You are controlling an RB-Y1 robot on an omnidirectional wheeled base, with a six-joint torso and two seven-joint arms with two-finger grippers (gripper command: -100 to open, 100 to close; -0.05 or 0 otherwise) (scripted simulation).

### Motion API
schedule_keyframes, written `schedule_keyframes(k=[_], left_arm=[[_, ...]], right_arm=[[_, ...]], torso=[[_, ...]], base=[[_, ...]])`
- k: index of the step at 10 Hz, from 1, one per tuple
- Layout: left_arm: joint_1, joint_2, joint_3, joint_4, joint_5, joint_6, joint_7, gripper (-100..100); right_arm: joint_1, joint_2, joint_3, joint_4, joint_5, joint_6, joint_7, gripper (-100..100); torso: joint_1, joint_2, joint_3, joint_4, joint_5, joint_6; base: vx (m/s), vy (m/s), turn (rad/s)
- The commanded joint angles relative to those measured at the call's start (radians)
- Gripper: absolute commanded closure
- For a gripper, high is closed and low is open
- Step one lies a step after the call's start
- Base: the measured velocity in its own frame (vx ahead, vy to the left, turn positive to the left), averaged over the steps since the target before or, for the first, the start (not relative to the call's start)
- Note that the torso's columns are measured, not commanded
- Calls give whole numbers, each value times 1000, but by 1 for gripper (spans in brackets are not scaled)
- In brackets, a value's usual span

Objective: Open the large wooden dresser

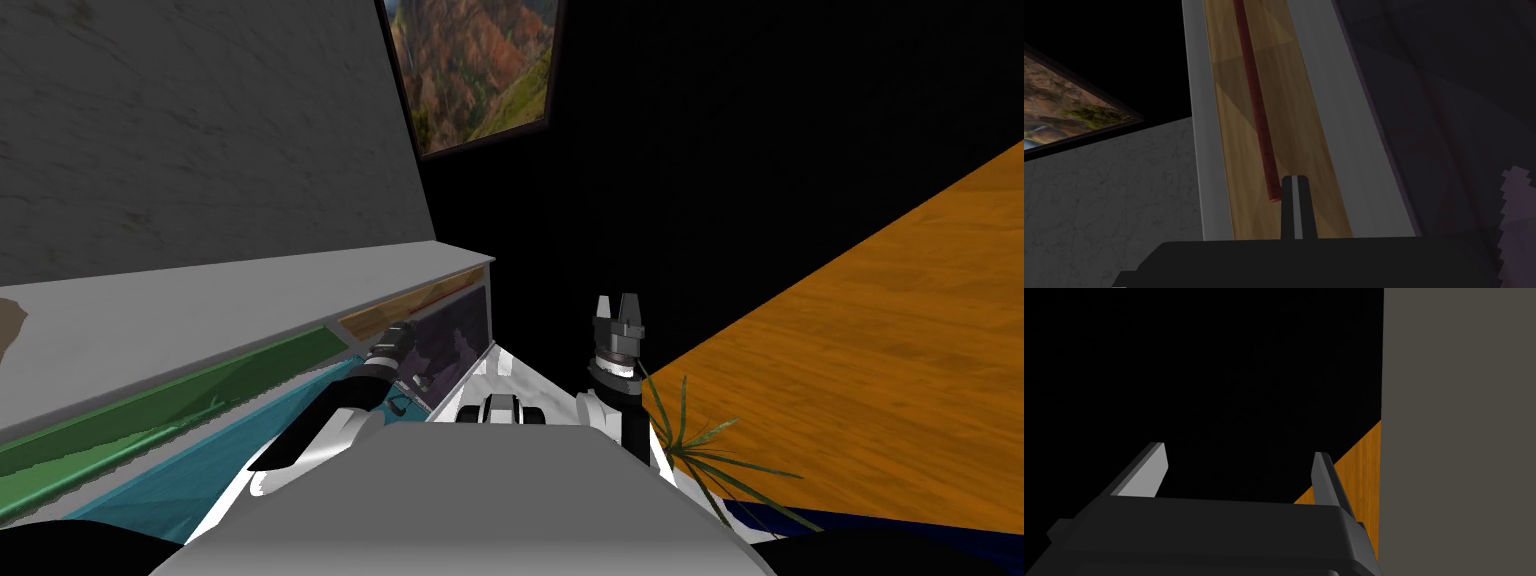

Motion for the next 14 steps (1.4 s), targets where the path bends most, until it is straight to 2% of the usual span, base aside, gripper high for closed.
schedule_keyframes(k=[1, 2, 3, 5, 7, 8, 10, 13, 14], left_arm=[[18, -3, -6, -19, 3, 2, -5, 100], [16, -1, -5, -13, 3, -1, -4, 100], [11, 14, -5, 23, 3, -2, -2, -100], [3, 29, -4, 55, 2, -1, 3, -100], [13, 28, 3, 33, 10, 22, 9, -100], [18, 31, 6, 53, 13, 32, 11, -100], [43, 15, 13, -3, 22, 57, 10, -100], [52, 5, 14, -81, 24, 64, 9, -100], [58, -1, 5, -74, 18, 66, 5, -100]], right_arm=[[0, 0, 0, 0, 0, 0, 0, 0], [0, 0, 0, 0, 0, 0, 0, 0], [0, 0, 0, 0, 0, 0, 0, 0], [0, 0, 0, 0, 0, 0, 0, 0], [0, -1, -1, 0, 0, 0, 0, 0], [1, -1, -1, 0, 0, 0, 0, 0], [0, -1, -1, 0, 0, 0, 0, 0], [0, 0, 0, 0, 0, 0, 0, 0], [0, 0, 0, 0, 0, 0, 0, 0]], torso=[[2, -1, -1, 0, 0, 0], [7, -4, -2, -1, 2, 0], [15, -8, -5, -2, 4, 0], [15, -8, -5, -2, 4, 0], [11, -7, -4, -2, 3, 0], [10, -6, -4, -2, 3, 0], [8, -3, -2, -1, 2, 0], [9, -6, -4, -1, 2, 0], [8, -4, -3, -1, 2, 0]], base=[[-87, -185, 6], [-37, -84, 6], [0, -9, 2], [33, 41, 0], [98, 116, 2], [110, 137, 2], [84, 122, -5], [25, 21, 5], [8, 6, 1]])
